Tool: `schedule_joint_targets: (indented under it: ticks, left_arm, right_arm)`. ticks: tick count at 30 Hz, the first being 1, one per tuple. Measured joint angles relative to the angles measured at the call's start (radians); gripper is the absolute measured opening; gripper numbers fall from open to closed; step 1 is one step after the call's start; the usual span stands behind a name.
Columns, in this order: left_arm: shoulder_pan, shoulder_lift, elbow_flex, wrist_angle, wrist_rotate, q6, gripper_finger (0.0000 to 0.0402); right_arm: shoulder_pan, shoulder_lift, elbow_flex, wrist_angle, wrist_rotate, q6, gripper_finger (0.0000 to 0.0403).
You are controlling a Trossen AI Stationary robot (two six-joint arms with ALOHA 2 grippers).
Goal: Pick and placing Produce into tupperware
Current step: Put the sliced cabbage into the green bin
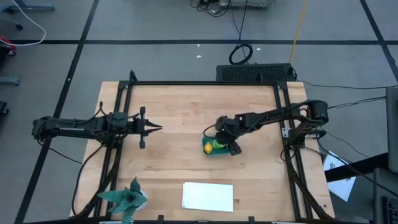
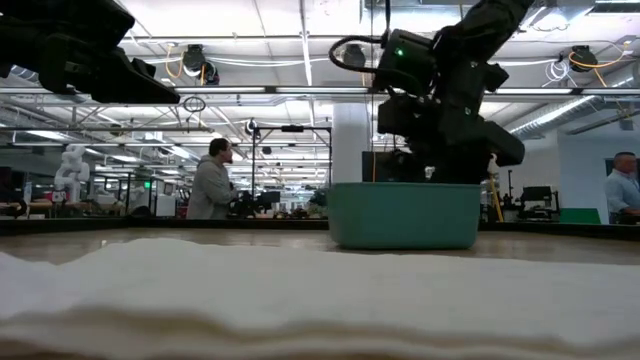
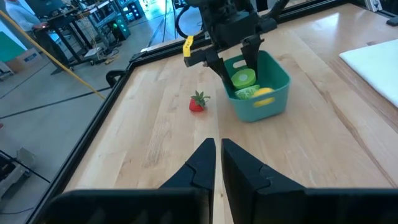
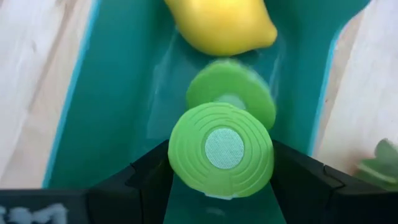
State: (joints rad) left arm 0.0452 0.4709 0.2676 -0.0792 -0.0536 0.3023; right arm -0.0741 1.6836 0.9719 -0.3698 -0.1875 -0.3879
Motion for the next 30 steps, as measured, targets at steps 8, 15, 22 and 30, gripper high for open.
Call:
schedule_joint_targets:
  ticks: [8, 15, 22, 30]
  left_arm:
    - [0.000, 0.000, 0.000, 0.000, 0.000, 0.000, 0.0031]
    - [0.000, 0.000, 0.000, 0.000, 0.000, 0.000, 0.0031]
    - [0.000, 0.000, 0.000, 0.000, 0.000, 0.000, 0.0031]
    - [0.000, 0.000, 0.000, 0.000, 0.000, 0.000, 0.0031]
  right_arm:
    - [0.000, 0.000, -0.031, 0.003, -0.001, -0.008, 0.0224]
    - [0.000, 0.000, -0.031, 0.003, -0.001, -0.009, 0.0224]
    - [0.000, 0.000, -0.031, -0.003, -0.014, -0.001, 0.0224]
    - [0.000, 0.000, -0.031, -0.006, -0.030, 0.005, 0.0224]
